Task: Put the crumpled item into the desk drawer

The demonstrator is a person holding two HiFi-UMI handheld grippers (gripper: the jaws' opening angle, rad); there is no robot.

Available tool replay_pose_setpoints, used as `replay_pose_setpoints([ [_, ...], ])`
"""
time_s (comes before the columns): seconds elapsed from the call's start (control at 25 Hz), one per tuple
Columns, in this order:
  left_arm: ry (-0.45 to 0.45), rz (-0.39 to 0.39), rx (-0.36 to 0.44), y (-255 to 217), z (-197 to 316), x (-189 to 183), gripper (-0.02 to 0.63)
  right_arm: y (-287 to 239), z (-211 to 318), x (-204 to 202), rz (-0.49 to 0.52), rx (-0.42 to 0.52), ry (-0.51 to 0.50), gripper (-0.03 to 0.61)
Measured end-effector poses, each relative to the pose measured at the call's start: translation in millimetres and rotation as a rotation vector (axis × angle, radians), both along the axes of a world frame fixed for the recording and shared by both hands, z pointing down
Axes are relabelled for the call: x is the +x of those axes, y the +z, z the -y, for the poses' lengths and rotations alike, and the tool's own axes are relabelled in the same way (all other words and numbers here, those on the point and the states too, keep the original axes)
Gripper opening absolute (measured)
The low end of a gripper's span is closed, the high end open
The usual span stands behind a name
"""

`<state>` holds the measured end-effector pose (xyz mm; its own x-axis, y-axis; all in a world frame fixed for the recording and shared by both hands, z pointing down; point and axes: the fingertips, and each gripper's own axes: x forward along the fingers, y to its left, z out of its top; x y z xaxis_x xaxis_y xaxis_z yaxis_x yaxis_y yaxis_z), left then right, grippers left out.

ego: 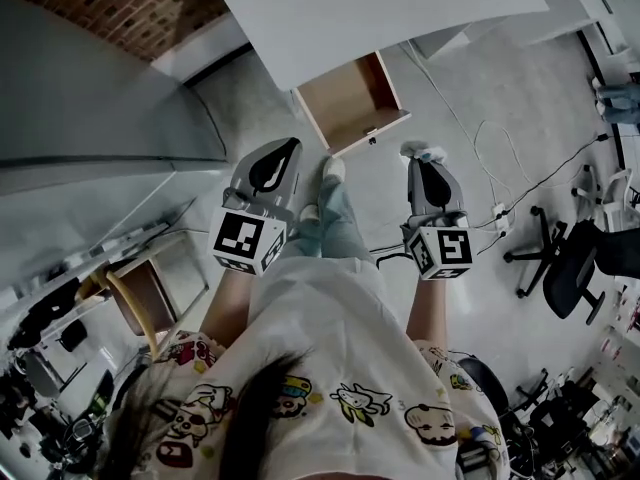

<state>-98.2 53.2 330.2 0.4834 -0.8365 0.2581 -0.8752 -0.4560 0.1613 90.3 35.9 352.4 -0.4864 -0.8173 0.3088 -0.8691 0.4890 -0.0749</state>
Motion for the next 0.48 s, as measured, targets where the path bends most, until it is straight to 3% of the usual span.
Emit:
replay_pose_setpoints([
  [0.48, 0.017, 0.008, 0.027, -15, 137, 31, -0.002, 3, 136, 13, -0.002, -0.014, -0.029, 0.015],
])
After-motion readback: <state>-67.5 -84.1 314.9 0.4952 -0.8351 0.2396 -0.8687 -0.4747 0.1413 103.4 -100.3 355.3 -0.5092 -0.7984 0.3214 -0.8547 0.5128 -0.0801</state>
